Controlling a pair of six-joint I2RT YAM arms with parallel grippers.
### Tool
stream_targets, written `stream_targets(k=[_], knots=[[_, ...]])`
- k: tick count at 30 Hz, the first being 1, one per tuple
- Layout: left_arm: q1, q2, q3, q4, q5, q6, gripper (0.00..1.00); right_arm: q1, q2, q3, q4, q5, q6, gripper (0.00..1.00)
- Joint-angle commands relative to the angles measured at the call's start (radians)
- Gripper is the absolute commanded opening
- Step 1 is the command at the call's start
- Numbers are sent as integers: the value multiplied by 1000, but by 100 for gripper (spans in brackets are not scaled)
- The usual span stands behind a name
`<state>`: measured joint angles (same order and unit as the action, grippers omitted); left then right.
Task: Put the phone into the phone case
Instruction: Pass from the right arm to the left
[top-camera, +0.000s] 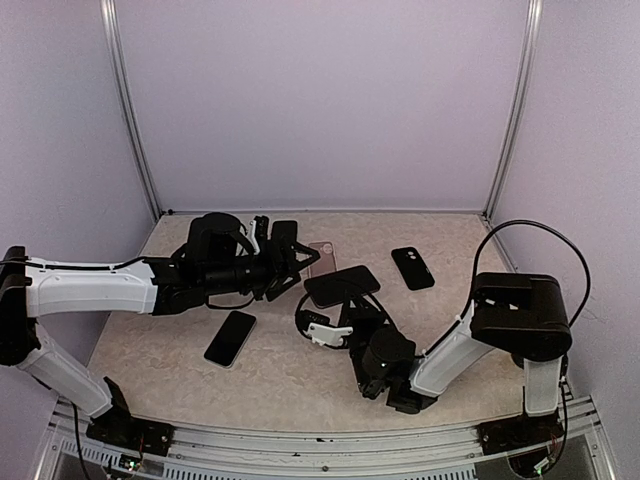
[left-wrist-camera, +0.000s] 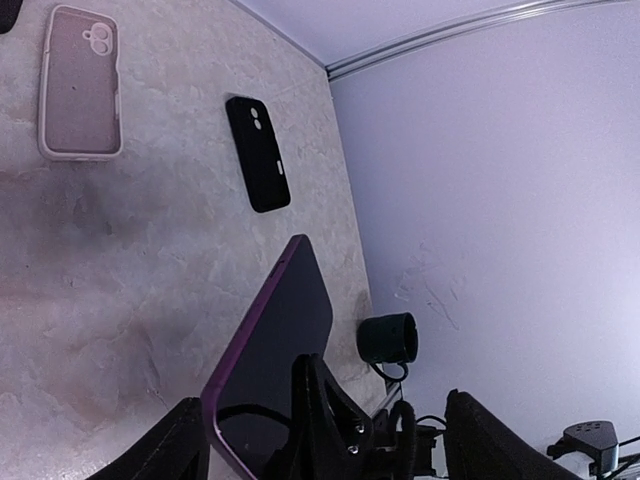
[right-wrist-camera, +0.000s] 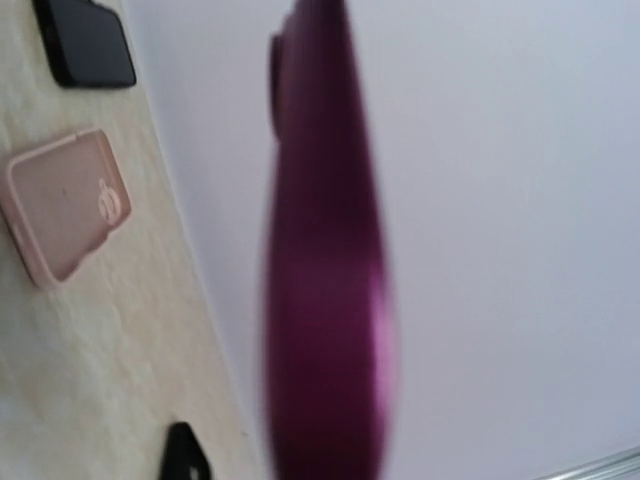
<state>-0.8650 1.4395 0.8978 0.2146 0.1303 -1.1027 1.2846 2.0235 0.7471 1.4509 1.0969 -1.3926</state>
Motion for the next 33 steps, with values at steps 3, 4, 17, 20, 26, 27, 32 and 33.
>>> stream_targets(k=[3, 4, 17, 20, 26, 27, 32, 33], knots=[[3, 29, -18, 42, 75, 6, 77, 24, 7, 47, 378, 23, -159, 0], [3, 34, -19, 37, 76, 6, 76, 25, 5, 47, 379, 22, -160, 0], [35, -7, -90, 43, -21, 2, 74, 30, -4, 34, 379, 27, -158, 0], [37, -40, -94, 25, -47, 6, 74, 30, -7, 29, 380, 32, -151, 0], [23, -16, -87, 44, 0, 2, 74, 32, -4, 36, 379, 30, -146, 0], [19, -7, -85, 53, 9, 1, 74, 33, -3, 38, 379, 29, -146, 0], [3, 51, -56, 79, 55, 5, 72, 42, 2, 44, 379, 28, -144, 0], [2, 61, -51, 85, 60, 5, 71, 42, 1, 44, 379, 26, -144, 0]])
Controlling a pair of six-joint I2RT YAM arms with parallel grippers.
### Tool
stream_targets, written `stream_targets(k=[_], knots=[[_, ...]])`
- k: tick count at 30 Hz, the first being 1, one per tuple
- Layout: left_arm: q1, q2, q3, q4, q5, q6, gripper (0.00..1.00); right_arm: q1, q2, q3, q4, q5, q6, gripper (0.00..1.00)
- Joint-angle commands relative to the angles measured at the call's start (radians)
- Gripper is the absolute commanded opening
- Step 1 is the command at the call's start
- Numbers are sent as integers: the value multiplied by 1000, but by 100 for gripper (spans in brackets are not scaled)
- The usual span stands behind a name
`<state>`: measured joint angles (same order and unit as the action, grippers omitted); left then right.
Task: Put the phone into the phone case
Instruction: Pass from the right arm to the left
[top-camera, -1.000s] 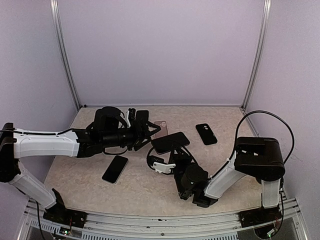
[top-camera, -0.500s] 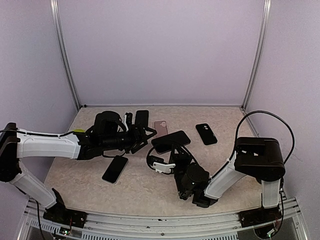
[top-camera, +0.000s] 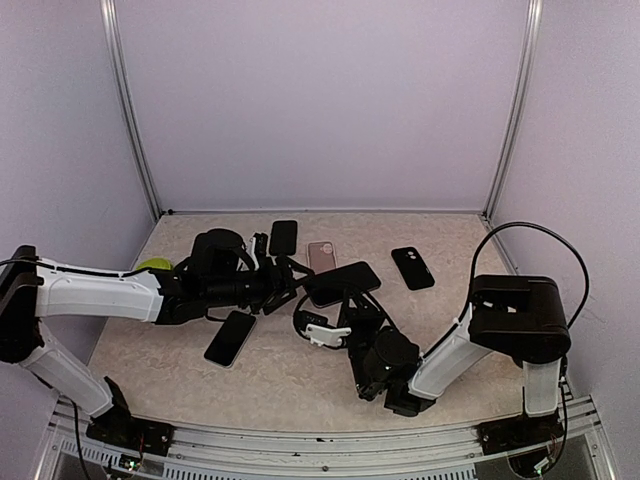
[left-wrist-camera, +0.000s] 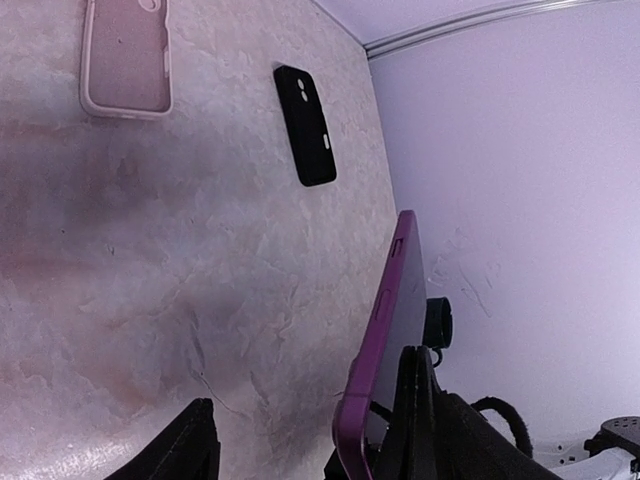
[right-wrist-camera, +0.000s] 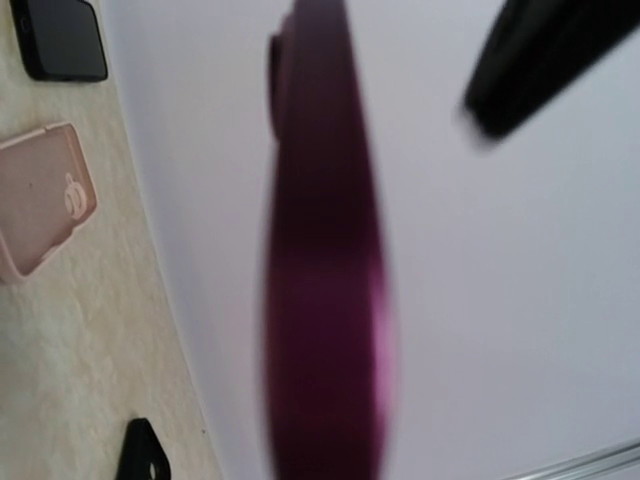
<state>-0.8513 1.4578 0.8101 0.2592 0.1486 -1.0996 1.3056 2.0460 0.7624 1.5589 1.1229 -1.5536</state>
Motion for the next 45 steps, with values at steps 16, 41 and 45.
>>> stream_targets(k=[16, 41, 45], knots=[[-9, 99, 24, 178, 91, -46, 31, 38, -3, 42, 271, -5, 23, 0], [35, 39, -53, 221, 68, -62, 0, 44, -38, 43, 266, 1, 56, 26], [48, 28, -66, 233, 65, -64, 0, 53, -41, 43, 224, 2, 94, 63]])
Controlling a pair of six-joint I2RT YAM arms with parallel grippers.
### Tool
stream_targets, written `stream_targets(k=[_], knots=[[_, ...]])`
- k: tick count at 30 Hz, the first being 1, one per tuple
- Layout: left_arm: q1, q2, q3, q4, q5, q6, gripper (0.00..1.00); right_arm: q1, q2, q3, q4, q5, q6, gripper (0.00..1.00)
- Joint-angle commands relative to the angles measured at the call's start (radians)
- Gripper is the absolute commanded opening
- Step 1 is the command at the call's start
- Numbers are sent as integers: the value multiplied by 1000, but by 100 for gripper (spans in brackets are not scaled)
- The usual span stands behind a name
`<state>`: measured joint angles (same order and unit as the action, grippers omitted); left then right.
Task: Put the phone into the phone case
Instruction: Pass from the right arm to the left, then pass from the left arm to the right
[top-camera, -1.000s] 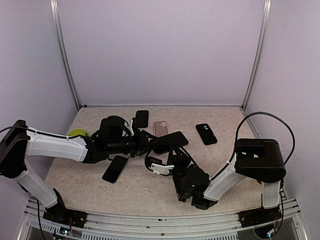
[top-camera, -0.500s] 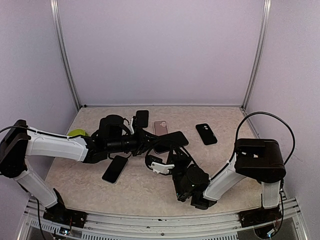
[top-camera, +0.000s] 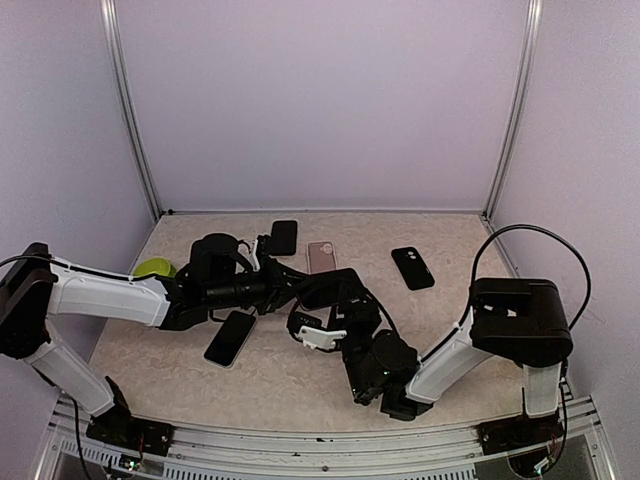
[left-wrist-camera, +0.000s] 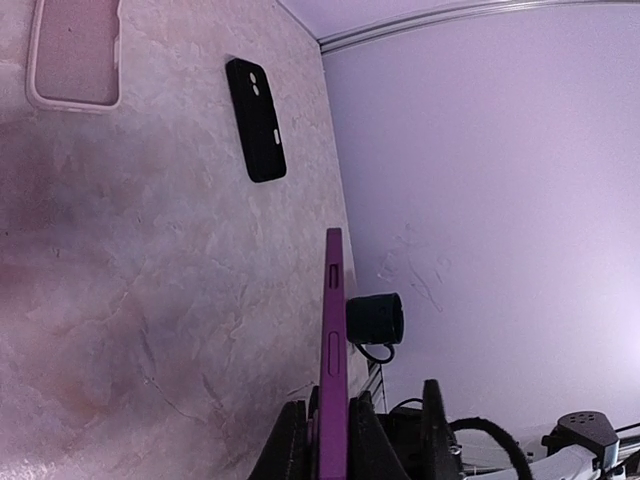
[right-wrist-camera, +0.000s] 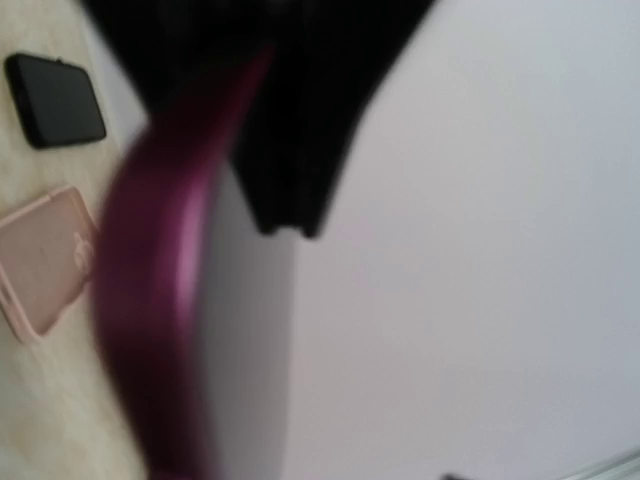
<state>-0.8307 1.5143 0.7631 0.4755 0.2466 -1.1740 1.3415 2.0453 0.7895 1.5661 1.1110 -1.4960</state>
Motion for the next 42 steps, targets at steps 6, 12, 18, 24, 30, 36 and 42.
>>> stream_targets(k=[6, 12, 18, 24, 30, 36, 42], knots=[[36, -34, -24, 25, -30, 13, 0, 20, -54, 8, 197, 19, 69, 84], [52, -44, -30, -4, -45, 49, 0, 22, -184, -17, -247, -4, 390, 95], [70, -60, -55, -1, -63, 67, 0, 21, -386, 39, -957, -183, 970, 100], [84, -77, -74, 11, -73, 102, 0, 1, -488, 70, -1235, -373, 1207, 100], [84, -115, -90, 29, -74, 149, 0, -105, -637, 62, -1395, -674, 1453, 100], [82, -148, -121, 95, -46, 190, 0, -384, -825, -4, -1410, -1089, 1748, 100], [79, -160, -135, 166, 10, 213, 0, -576, -870, -31, -1393, -1443, 1949, 100]])
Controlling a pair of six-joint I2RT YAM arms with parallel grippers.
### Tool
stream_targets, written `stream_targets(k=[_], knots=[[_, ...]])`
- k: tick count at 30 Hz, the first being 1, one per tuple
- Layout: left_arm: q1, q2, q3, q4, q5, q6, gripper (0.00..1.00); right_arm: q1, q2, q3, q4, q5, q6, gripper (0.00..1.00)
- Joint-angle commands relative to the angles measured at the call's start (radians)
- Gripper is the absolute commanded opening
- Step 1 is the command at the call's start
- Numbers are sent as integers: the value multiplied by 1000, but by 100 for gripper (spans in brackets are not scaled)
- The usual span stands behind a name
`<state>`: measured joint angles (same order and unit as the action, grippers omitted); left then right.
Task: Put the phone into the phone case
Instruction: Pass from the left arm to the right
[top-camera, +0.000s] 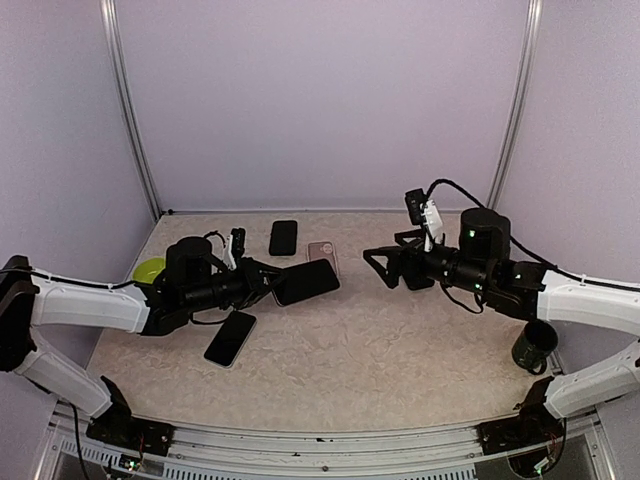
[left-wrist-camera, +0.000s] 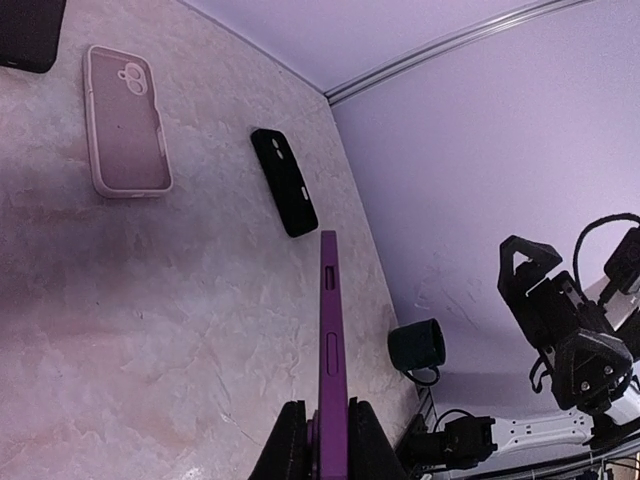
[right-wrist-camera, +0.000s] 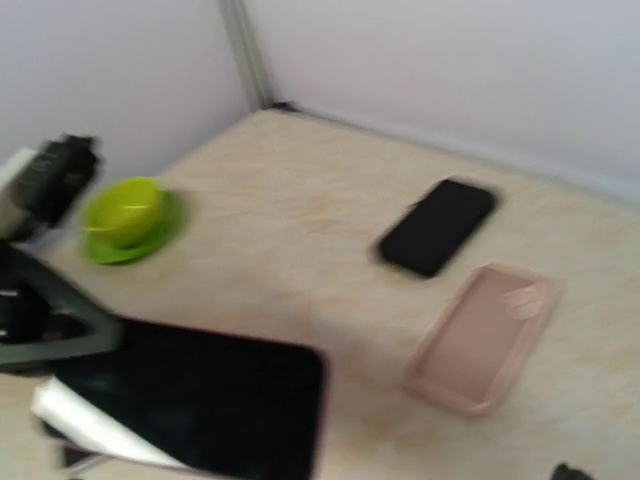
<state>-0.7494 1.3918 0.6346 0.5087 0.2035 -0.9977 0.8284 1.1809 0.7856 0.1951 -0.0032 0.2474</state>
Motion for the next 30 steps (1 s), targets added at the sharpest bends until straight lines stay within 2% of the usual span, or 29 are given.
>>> stream_targets(k=[1, 14, 25, 30], knots=[[-2, -38, -9, 150, 65, 39, 0, -76, -2, -27, -14, -369, 226, 99], [-50, -48, -7, 310, 184, 86, 0, -207, 162, -16, 86, -668, 422, 95], [-72, -29, 26, 314, 283, 111, 0, -212, 261, 23, 193, -886, 488, 91], [-87, 1, 52, 313, 310, 116, 0, -212, 296, 24, 283, -986, 555, 84]])
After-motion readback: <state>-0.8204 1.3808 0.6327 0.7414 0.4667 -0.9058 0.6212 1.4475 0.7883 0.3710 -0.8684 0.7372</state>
